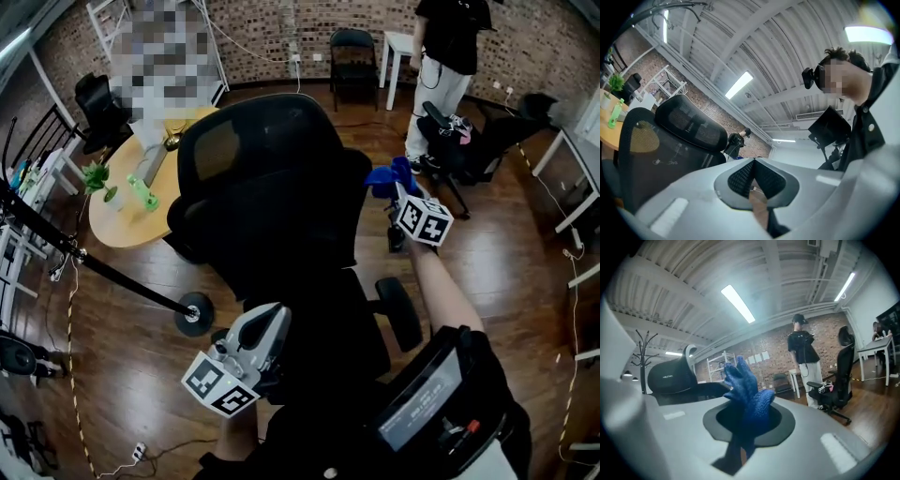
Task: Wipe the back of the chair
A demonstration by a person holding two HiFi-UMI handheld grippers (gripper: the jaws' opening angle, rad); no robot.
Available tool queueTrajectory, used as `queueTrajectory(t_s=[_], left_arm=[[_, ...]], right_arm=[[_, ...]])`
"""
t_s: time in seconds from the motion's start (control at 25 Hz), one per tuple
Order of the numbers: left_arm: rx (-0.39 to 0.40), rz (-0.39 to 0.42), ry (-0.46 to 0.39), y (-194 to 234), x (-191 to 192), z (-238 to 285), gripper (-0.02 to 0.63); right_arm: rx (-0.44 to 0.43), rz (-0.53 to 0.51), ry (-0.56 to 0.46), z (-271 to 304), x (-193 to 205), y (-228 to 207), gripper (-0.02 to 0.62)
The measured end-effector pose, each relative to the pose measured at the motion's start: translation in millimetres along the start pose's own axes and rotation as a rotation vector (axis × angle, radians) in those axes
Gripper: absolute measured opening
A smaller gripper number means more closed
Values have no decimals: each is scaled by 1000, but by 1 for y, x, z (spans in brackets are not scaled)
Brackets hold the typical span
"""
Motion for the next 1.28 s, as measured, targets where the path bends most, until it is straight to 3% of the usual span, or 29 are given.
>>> queueTrajectory(t_s=[0.16,0.4,0.8,0.96,1.28], left_arm=[[5,-5,-11,-4,-1,-6,3],[-110,15,-47,-11,-12,-48,3],[-392,74,-128,-30,-27,-145,3],[-476,89,-156,-42,-28,-168,3],[-600,113,-195,-60,-33,-204,3]], right_arm=[[16,-17,-25,-10,-1,8,52],[-125,-85,63,9,32,84,52],[-513,-168,118,5,104,286,52],[-666,-210,170,-7,132,348,52],[-883,-277,282,-38,179,451,52]])
Point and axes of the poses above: the fingertips, and each gripper's own axes: z forward along the fingers, y to its left, x out of its underside, the point moved 7 cm from there along -z, backward along the fingers, and after that the axes turned 12 degrees about x, right-handed, at the moved point
